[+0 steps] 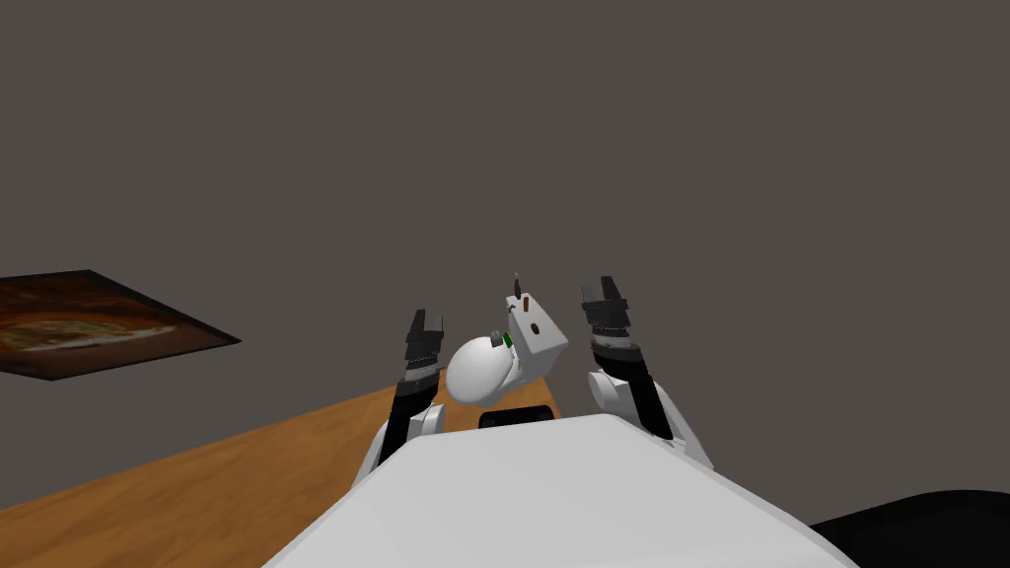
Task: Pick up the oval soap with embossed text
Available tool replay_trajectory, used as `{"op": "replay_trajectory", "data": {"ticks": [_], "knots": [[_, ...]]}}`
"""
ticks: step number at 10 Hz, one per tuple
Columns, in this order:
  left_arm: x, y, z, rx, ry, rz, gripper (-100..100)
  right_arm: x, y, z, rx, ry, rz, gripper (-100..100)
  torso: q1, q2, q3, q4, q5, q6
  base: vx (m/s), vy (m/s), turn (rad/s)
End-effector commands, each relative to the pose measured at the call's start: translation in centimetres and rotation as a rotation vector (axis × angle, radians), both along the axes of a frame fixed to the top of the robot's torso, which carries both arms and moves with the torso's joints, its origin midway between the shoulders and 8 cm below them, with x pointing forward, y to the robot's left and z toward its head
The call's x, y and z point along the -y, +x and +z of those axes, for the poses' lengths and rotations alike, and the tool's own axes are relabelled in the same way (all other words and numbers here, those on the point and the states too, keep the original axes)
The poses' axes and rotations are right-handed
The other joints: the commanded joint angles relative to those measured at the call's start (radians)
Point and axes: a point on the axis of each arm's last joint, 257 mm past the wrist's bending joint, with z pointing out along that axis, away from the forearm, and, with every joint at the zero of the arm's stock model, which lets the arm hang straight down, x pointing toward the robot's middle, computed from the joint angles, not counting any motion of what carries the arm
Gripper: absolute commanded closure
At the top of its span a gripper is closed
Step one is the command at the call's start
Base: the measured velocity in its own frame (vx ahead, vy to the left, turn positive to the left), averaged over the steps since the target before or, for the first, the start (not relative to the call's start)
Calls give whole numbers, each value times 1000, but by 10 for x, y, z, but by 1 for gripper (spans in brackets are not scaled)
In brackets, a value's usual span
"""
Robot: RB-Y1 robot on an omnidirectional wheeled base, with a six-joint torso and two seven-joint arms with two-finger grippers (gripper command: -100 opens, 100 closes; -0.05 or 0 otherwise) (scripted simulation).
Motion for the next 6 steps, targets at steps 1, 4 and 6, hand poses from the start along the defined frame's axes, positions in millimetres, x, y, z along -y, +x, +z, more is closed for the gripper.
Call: {"op": "replay_trajectory", "data": {"ticks": [1,4,6], "knots": [[0,0,0,0,0,0,0,-3,5,-8,-31,-32,10,-100,0,0,0,0,0,0,-18,25,30],[0,0,0,0,0,0,0,-8,20,-39,-140,-111,24,-100,5,4,2,1,1,0,-64,78,42],[0,0,0,0,0,0,0,-8,31,-70,-241,-169,26,-100,6,5,3,1,1,0,-87,111,71]]}}
